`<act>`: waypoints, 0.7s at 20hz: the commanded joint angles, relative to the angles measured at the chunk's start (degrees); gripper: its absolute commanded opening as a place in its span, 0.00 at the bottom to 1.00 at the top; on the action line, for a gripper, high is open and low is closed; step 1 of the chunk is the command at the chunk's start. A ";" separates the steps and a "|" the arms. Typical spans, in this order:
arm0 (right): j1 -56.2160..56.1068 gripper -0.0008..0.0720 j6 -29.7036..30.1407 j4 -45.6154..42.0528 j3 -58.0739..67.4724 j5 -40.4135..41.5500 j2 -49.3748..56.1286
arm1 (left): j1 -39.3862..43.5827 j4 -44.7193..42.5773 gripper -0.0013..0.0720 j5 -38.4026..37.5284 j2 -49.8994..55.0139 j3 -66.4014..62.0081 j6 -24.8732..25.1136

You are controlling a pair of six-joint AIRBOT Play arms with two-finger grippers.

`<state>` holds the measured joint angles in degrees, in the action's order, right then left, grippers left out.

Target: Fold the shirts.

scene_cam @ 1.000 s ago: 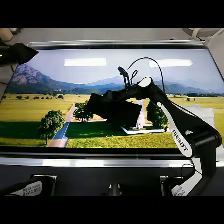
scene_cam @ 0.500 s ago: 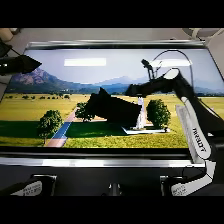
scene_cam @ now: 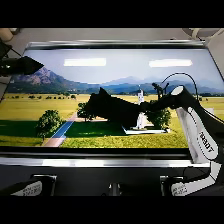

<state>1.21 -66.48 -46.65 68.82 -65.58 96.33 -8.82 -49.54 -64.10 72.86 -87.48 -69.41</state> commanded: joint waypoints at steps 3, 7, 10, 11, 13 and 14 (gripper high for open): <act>-3.45 0.80 3.48 6.05 -2.99 1.18 1.95 | 2.62 0.00 0.04 0.48 0.09 0.02 0.00; -3.82 0.04 6.64 7.98 -1.62 2.51 1.03 | 2.84 -0.02 0.05 0.42 0.04 0.00 0.00; 2.32 0.04 9.33 7.89 4.70 -1.66 -3.63 | 2.84 -0.04 0.05 0.44 0.09 0.02 0.04; 5.27 0.04 9.29 7.26 7.50 -3.48 -5.14 | 2.84 -0.07 0.05 0.46 0.11 0.02 0.04; 12.11 0.04 5.53 2.80 12.96 -8.00 -7.43 | 2.84 -0.09 0.05 0.63 0.11 0.02 0.04; 15.69 0.04 4.28 1.27 15.28 -10.32 -8.20 | 2.84 -0.09 0.05 0.68 0.11 0.02 0.02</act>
<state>9.15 -59.55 -41.56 77.84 -69.67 91.00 -5.96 -49.54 -63.61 72.95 -87.48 -69.41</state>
